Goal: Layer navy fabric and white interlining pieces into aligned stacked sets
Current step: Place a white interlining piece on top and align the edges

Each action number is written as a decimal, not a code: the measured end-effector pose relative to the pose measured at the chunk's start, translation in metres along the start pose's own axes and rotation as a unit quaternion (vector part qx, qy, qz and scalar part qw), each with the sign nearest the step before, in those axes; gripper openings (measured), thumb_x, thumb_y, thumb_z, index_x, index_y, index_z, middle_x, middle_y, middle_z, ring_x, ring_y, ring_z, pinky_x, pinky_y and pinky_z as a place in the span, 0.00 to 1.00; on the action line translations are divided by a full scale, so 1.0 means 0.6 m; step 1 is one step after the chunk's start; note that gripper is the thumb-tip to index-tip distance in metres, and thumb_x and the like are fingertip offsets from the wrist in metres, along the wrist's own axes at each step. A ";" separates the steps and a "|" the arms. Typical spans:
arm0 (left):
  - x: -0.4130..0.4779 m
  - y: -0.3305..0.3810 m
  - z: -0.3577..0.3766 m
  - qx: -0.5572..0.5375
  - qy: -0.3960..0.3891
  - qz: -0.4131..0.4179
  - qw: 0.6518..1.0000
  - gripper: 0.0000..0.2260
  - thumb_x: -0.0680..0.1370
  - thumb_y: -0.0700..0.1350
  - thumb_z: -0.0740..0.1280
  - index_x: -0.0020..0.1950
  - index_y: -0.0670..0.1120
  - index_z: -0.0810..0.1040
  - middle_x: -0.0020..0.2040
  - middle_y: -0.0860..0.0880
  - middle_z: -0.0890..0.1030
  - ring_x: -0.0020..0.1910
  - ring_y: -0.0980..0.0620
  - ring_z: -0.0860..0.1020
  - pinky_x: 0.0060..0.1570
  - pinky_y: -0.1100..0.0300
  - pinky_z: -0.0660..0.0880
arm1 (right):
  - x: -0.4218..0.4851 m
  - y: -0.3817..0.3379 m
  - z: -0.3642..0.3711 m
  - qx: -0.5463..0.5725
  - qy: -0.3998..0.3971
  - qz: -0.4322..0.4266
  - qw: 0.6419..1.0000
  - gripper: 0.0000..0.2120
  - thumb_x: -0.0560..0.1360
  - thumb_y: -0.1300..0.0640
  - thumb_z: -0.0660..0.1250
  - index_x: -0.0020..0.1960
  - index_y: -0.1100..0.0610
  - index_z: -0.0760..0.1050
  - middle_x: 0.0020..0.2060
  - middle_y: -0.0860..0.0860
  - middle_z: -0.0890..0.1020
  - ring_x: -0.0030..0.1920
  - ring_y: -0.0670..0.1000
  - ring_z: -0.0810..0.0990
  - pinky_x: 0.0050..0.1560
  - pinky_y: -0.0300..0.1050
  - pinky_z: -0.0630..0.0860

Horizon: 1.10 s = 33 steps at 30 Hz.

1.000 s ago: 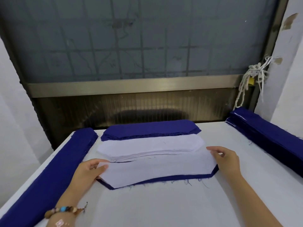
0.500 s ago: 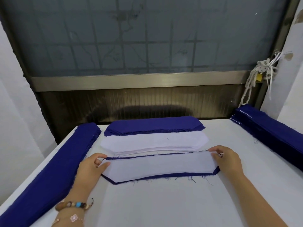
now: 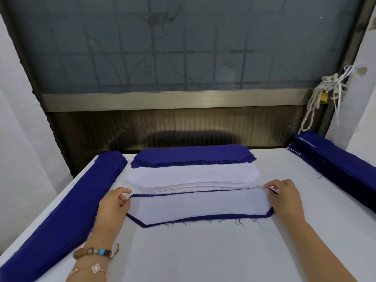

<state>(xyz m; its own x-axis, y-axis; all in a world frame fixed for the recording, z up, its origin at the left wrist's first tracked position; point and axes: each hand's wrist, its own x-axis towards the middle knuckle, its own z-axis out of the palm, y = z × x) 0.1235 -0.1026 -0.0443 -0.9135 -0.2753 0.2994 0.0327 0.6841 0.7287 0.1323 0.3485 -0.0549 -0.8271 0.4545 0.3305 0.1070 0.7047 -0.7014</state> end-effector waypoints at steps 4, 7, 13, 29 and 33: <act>-0.005 0.011 -0.004 0.002 0.025 0.074 0.997 0.11 0.75 0.35 0.70 0.50 0.50 0.78 0.46 0.50 0.76 0.45 0.51 0.76 0.44 0.67 0.74 | -0.007 -0.011 -0.003 -0.007 0.026 -0.050 0.998 0.14 0.74 0.68 0.62 0.44 0.51 0.79 0.45 0.48 0.72 0.49 0.51 0.70 0.49 0.44 0.69; -0.010 0.021 -0.004 -0.049 -0.005 0.136 0.990 0.09 0.75 0.39 0.71 0.48 0.53 0.80 0.45 0.55 0.78 0.45 0.54 0.77 0.43 0.72 0.72 | -0.016 -0.023 -0.004 0.007 -0.004 -0.109 0.994 0.14 0.73 0.71 0.62 0.43 0.53 0.79 0.42 0.47 0.75 0.45 0.50 0.74 0.45 0.38 0.69; -0.019 0.022 0.016 -0.067 -0.110 0.171 0.977 0.10 0.74 0.40 0.73 0.40 0.56 0.82 0.43 0.58 0.80 0.43 0.55 0.76 0.42 0.71 0.71 | -0.023 -0.027 -0.004 0.022 -0.069 -0.126 0.989 0.18 0.72 0.72 0.62 0.38 0.51 0.80 0.40 0.44 0.79 0.38 0.43 0.75 0.42 0.28 0.68; 0.017 0.089 0.024 0.264 -0.122 0.130 0.948 0.18 0.78 0.58 0.62 0.34 0.50 0.77 0.38 0.48 0.80 0.33 0.53 0.73 0.40 0.57 0.76 | -0.003 -0.104 0.000 -0.356 -0.103 -0.182 0.911 0.12 0.77 0.63 0.57 0.49 0.52 0.79 0.48 0.48 0.78 0.47 0.49 0.76 0.44 0.39 0.74; 0.035 0.129 0.045 0.202 -0.086 0.165 0.962 0.11 0.79 0.54 0.64 0.42 0.51 0.82 0.42 0.54 0.81 0.41 0.55 0.77 0.43 0.58 0.77 | 0.014 -0.141 0.021 -0.241 -0.096 -0.181 0.949 0.10 0.79 0.62 0.58 0.49 0.56 0.79 0.49 0.51 0.78 0.45 0.49 0.78 0.49 0.41 0.77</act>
<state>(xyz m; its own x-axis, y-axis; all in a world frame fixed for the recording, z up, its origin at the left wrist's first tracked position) 0.0957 -0.0373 0.0019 -0.9355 0.0936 0.3407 0.2036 0.9309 0.3032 0.1094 0.2857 -0.0011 -0.9378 0.0601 0.3420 -0.0021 0.9839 -0.1787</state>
